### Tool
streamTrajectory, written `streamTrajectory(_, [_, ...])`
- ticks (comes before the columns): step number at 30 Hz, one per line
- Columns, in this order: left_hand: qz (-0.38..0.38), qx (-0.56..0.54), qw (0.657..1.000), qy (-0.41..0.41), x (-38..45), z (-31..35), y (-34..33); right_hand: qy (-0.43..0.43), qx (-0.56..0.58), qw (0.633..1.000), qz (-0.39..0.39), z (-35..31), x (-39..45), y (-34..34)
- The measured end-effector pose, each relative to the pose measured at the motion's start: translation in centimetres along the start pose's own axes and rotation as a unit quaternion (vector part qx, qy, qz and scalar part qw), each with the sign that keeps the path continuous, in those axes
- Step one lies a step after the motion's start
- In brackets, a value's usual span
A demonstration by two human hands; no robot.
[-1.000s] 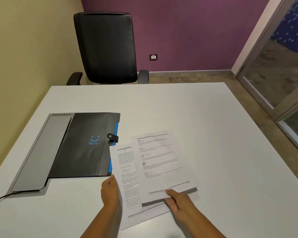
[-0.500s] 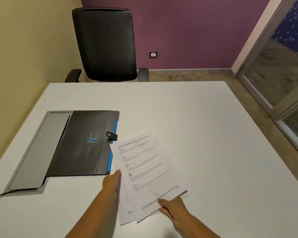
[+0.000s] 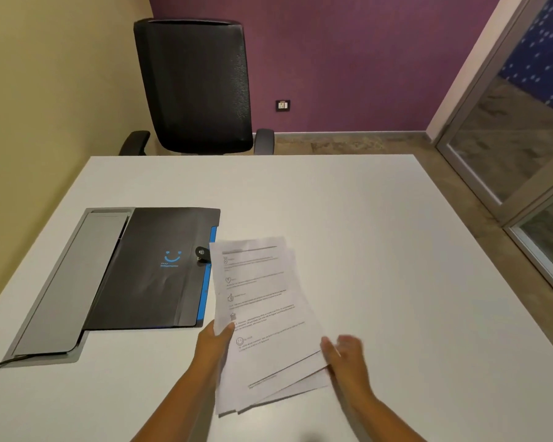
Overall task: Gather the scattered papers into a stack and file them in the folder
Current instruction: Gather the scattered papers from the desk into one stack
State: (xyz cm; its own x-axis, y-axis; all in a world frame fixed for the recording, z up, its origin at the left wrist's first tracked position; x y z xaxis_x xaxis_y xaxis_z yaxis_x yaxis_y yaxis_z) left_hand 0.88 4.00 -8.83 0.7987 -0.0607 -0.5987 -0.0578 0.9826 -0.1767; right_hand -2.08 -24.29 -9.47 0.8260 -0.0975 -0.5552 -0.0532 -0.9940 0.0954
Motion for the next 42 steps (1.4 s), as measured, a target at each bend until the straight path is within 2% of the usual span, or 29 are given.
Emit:
streamTrajectory(1, [-0.005, 0.011, 1.000, -0.016, -0.2, 0.9, 0.0, 0.054, -0.038, 0.998, 0.021, -1.7, 0.4, 1.2])
streamTrajectory(3, [-0.027, 0.040, 0.998, -0.042, -0.6, 2.5, -0.2, 0.127, -0.100, 0.987, -0.005, -4.7, 1.3, 2.1])
streamTrajectory(7, [-0.081, 0.107, 0.988, -0.071, -1.2, 5.1, -1.2, 0.128, -0.095, 0.974, -0.159, -8.9, 2.2, 0.7])
streamTrajectory(9, [-0.100, 0.121, 0.983, -0.090, -1.5, 6.0, -2.0, 0.128, -0.093, 0.968, -0.193, -11.1, 1.6, -0.2])
streamTrajectory(14, [-0.090, 0.117, 0.977, -0.152, -2.1, 8.2, -4.0, 0.187, -0.005, 0.972, -0.140, -14.5, 0.1, -0.7])
streamTrajectory(18, [-0.086, 0.119, 0.973, -0.181, -3.0, 9.4, -4.6, 0.188, -0.017, 0.972, -0.144, -14.9, -0.9, -0.9])
streamTrajectory(22, [-0.121, 0.115, 0.963, -0.210, -3.9, 11.0, -5.5, 0.179, -0.043, 0.967, -0.173, -14.5, -1.8, -1.1])
streamTrajectory(27, [-0.105, 0.117, 0.964, -0.214, -3.8, 11.7, -6.7, 0.180, 0.010, 0.972, -0.151, -14.0, -2.3, -1.0])
streamTrajectory(31, [-0.058, 0.138, 0.961, -0.234, -4.5, 12.5, -6.3, 0.235, 0.010, 0.964, -0.125, -15.4, -3.4, 0.0])
streamTrajectory(37, [-0.119, 0.147, 0.927, -0.323, -8.3, 16.9, -7.9, 0.336, 0.011, 0.935, -0.110, -19.3, -6.0, 0.8])
streamTrajectory(42, [-0.095, 0.136, 0.920, -0.355, -9.6, 18.8, -8.1, 0.372, 0.022, 0.920, -0.119, -21.9, -7.3, 0.0])
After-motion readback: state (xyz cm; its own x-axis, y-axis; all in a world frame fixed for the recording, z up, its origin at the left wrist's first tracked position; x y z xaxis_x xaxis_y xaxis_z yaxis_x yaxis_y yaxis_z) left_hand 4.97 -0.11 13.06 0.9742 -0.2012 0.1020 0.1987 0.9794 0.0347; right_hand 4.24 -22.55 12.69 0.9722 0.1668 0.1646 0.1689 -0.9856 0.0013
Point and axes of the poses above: each hand's wrist, its own x-axis towards the middle knuckle, its own y-axis out of the back of the hand, z = x × y, the point moved 9 cm from there along x, towards the middle knuckle, and after that the axes turned 13 degrees about -z, right-handed, at the moved point
